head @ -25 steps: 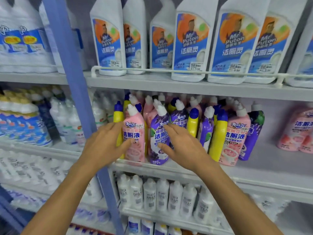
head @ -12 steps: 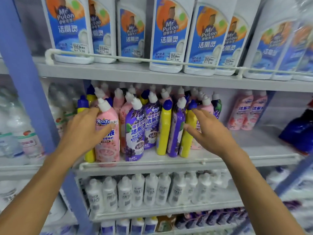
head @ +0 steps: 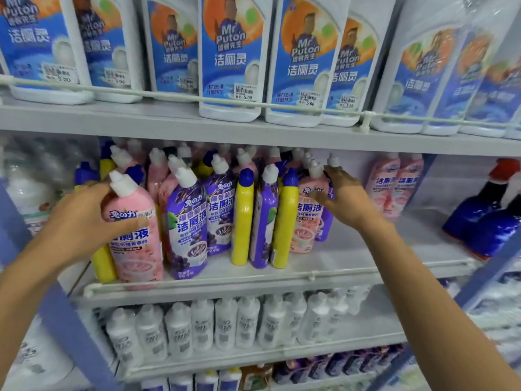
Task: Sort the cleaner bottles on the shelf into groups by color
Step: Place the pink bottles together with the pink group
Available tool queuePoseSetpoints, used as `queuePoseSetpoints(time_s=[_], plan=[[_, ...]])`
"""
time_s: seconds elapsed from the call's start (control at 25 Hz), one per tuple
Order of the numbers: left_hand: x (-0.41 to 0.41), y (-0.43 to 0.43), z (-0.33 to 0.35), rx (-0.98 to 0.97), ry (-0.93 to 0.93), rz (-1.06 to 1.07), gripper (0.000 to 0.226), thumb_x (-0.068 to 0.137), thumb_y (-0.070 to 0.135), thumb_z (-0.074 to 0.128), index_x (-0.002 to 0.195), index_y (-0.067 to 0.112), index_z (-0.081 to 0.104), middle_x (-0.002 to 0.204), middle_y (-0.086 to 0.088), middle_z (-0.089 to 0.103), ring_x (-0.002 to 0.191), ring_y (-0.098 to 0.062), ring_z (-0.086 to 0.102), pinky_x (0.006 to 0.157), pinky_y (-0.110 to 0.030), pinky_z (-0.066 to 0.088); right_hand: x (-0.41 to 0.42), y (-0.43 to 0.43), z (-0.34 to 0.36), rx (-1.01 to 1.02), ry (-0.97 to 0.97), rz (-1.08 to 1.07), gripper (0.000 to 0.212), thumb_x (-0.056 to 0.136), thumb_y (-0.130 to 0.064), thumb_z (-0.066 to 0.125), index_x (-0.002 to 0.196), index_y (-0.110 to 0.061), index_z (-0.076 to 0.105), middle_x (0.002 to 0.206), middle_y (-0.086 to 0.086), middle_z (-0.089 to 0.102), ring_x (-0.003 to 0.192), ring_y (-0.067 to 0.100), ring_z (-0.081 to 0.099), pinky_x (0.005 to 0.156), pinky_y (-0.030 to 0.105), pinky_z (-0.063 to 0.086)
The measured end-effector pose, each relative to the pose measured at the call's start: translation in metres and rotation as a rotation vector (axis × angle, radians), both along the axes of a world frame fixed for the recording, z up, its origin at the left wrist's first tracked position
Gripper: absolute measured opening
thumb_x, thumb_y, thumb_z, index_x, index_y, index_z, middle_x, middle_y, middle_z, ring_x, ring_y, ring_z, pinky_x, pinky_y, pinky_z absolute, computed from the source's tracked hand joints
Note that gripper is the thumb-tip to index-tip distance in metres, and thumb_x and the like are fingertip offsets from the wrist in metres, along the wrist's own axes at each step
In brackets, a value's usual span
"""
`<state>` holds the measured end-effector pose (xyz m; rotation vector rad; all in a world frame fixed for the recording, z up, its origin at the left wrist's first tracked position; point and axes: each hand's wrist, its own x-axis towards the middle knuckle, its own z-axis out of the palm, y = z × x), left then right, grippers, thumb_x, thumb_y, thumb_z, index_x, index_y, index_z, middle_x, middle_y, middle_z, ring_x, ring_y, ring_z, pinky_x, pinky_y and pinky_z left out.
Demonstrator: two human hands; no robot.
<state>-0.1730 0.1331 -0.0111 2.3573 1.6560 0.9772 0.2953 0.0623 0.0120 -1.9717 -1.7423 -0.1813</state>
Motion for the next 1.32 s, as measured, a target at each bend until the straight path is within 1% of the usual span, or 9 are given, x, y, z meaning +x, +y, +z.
queuePoseSetpoints(time_s=[0.12, 0.28, 0.52, 0.64, 0.72, 0.96, 1.12, 1.2, 1.32], plan=[[-0.003, -0.001, -0.007, -0.120, -0.164, -0.059, 0.060, 0.064, 0.059, 0.087, 0.112, 0.039, 0.059, 0.094, 0.013, 0.073, 0.085, -0.015, 0.071, 0.073, -0.045, 0.059, 0.010, 0.014, -0.012, 0.066, 0.036, 0.060, 0.068, 0.086, -0.033, 0.076, 0.143, -0.010, 0.047, 0.137, 0.022, 0.055, 0.118, 0.040, 0.055, 0.089, 0.044, 0.050], [0.009, -0.007, -0.005, -0.198, -0.314, -0.092, 0.054, 0.069, 0.033, 0.088, 0.116, 0.031, 0.063, 0.099, 0.013, 0.076, 0.087, -0.008, 0.073, 0.077, -0.041, 0.060, 0.025, 0.030, -0.023, 0.129, 0.131, 0.086, 0.067, 0.080, -0.039, 0.081, 0.136, -0.013, 0.056, 0.125, 0.020, 0.061, 0.109, 0.040, 0.058, 0.084, 0.041, 0.050], [0.028, -0.026, -0.003, -0.171, -0.482, -0.037, 0.030, 0.074, 0.013, 0.085, 0.093, 0.019, 0.062, 0.078, 0.017, 0.073, 0.068, 0.001, 0.067, 0.061, -0.019, 0.054, 0.028, 0.038, -0.036, 0.142, 0.331, 0.109, 0.062, 0.080, -0.039, 0.083, 0.133, -0.017, 0.058, 0.114, 0.011, 0.070, 0.101, 0.036, 0.065, 0.077, 0.030, 0.043], [0.027, -0.036, -0.007, -0.118, -0.493, 0.017, 0.047, 0.067, 0.031, 0.086, 0.106, 0.015, 0.063, 0.098, 0.000, 0.075, 0.089, -0.020, 0.073, 0.077, -0.045, 0.061, 0.027, 0.036, -0.039, 0.093, 0.445, 0.108, 0.060, 0.080, -0.037, 0.084, 0.131, -0.020, 0.057, 0.111, 0.004, 0.071, 0.093, 0.025, 0.064, 0.076, 0.025, 0.040], [0.026, -0.046, -0.005, -0.045, -0.484, 0.061, 0.051, 0.064, 0.039, 0.086, 0.106, 0.022, 0.063, 0.101, 0.002, 0.074, 0.092, -0.021, 0.072, 0.081, -0.050, 0.060, 0.025, 0.033, -0.034, 0.082, 0.493, 0.104, 0.062, 0.078, -0.035, 0.086, 0.131, -0.020, 0.057, 0.105, -0.001, 0.069, 0.088, 0.017, 0.060, 0.073, 0.021, 0.042], [0.055, -0.083, 0.044, 0.079, -0.555, 0.001, 0.050, 0.056, 0.057, 0.085, 0.099, 0.060, 0.060, 0.093, 0.043, 0.064, 0.089, 0.002, 0.063, 0.079, -0.027, 0.056, 0.031, 0.013, -0.034, 0.195, 0.585, 0.143, 0.068, 0.066, -0.041, 0.092, 0.123, -0.019, 0.059, 0.102, -0.003, 0.073, 0.089, 0.014, 0.071, 0.081, 0.041, 0.060], [0.099, -0.106, 0.044, 0.123, -0.458, -0.107, 0.057, 0.062, 0.043, 0.088, 0.110, 0.051, 0.059, 0.103, 0.021, 0.071, 0.090, -0.007, 0.068, 0.077, -0.036, 0.059, 0.053, -0.011, -0.025, 0.272, 0.545, 0.164, 0.068, 0.069, -0.048, 0.087, 0.123, -0.020, 0.058, 0.103, -0.006, 0.073, 0.093, 0.012, 0.070, 0.081, 0.044, 0.060], [0.137, -0.113, 0.039, 0.121, -0.375, -0.186, 0.056, 0.061, 0.049, 0.086, 0.111, 0.045, 0.060, 0.099, 0.017, 0.070, 0.083, -0.009, 0.066, 0.073, -0.030, 0.056, 0.071, -0.021, -0.022, 0.284, 0.528, 0.162, 0.070, 0.070, -0.056, 0.084, 0.124, -0.020, 0.057, 0.104, -0.008, 0.073, 0.094, 0.011, 0.070, 0.082, 0.044, 0.060], [0.205, -0.117, 0.028, 0.091, -0.332, -0.305, 0.058, 0.060, 0.055, 0.084, 0.110, 0.033, 0.064, 0.090, 0.015, 0.071, 0.078, -0.007, 0.064, 0.066, -0.024, 0.052, 0.099, -0.036, -0.021, 0.225, 0.537, 0.187, 0.059, 0.076, -0.041, 0.086, 0.122, -0.021, 0.054, 0.104, -0.009, 0.070, 0.095, 0.008, 0.069, 0.084, 0.039, 0.060]])
